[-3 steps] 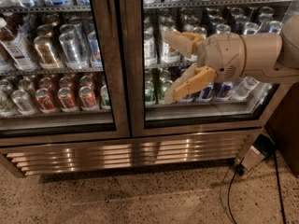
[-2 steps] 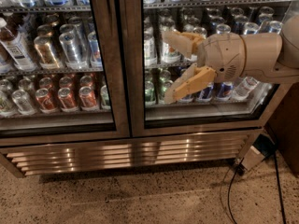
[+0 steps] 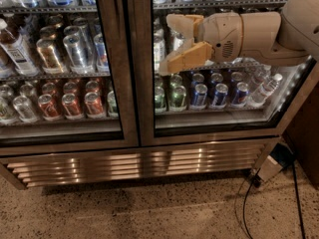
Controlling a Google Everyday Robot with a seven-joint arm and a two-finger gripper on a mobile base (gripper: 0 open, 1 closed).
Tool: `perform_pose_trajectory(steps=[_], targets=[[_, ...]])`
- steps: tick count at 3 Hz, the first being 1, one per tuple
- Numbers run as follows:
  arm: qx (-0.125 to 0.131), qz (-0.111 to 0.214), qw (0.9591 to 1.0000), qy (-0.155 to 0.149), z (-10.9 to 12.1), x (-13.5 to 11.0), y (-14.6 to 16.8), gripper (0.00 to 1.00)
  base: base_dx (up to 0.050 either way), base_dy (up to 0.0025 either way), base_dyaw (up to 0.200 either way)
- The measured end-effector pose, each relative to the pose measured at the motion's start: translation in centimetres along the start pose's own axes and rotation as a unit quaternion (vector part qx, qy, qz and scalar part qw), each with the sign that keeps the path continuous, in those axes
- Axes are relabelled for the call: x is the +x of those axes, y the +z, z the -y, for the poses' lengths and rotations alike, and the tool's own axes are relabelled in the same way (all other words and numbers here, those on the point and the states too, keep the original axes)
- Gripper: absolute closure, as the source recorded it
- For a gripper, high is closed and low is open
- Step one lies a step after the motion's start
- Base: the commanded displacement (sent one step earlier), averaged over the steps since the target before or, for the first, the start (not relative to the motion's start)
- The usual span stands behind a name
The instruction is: Open left fridge door
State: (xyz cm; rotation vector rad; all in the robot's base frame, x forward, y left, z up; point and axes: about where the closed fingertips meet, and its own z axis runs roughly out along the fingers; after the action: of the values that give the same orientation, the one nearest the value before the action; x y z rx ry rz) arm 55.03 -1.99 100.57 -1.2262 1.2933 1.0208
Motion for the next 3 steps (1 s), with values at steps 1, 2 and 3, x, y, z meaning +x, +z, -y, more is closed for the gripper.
perform_pose_trajectory(steps=[1, 2, 3], targets=[[0.000, 0.000, 1.0000, 0.000, 0.0, 0.0, 0.0, 0.00, 0.023, 0.00204, 0.178], [0.013, -0.008, 0.9999, 0.000, 0.3, -1.8, 0.4, 0.00, 0.000, 0.00000, 0.000], [0.013, -0.008, 0.9999, 0.000, 0.3, -1.8, 0.4, 0.00, 0.000, 0.00000, 0.000]])
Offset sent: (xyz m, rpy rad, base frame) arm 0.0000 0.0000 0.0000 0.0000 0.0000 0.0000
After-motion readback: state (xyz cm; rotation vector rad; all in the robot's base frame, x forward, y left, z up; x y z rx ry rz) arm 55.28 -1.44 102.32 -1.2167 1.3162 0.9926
